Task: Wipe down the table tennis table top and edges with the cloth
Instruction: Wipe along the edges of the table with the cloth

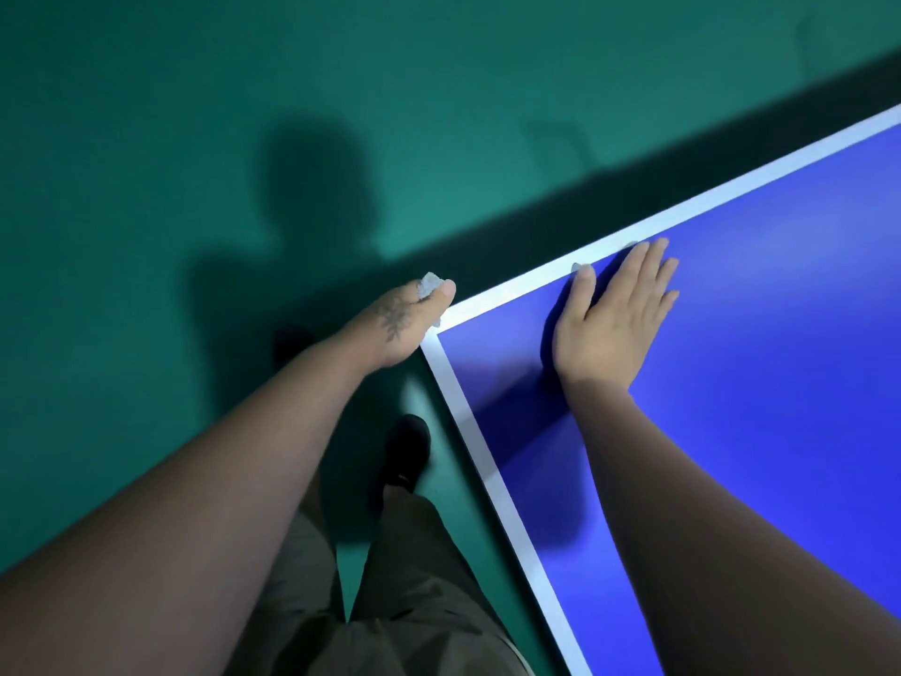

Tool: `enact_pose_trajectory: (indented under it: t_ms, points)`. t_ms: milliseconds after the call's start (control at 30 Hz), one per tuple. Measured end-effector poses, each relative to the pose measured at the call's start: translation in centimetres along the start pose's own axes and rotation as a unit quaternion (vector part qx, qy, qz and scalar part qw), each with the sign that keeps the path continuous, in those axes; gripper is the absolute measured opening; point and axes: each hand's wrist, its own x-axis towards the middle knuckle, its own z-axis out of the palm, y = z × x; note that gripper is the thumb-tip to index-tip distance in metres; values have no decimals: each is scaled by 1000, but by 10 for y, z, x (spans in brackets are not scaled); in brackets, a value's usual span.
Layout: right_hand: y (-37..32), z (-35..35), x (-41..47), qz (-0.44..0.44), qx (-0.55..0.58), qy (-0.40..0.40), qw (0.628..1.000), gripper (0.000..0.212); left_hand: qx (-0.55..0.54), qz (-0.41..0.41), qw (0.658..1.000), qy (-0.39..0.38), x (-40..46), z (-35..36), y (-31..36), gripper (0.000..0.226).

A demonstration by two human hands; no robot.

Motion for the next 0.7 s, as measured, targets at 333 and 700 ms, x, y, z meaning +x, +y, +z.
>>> enact_pose_trajectory:
  t_ms: [333, 700]
  points:
    - [-14, 10, 3, 62, -62, 22, 996, 64, 41, 32, 985, -162, 51, 9, 64, 60]
    - [-20, 6, 3, 103, -52, 29, 993, 65, 76, -4, 960, -268, 44, -24, 16, 92]
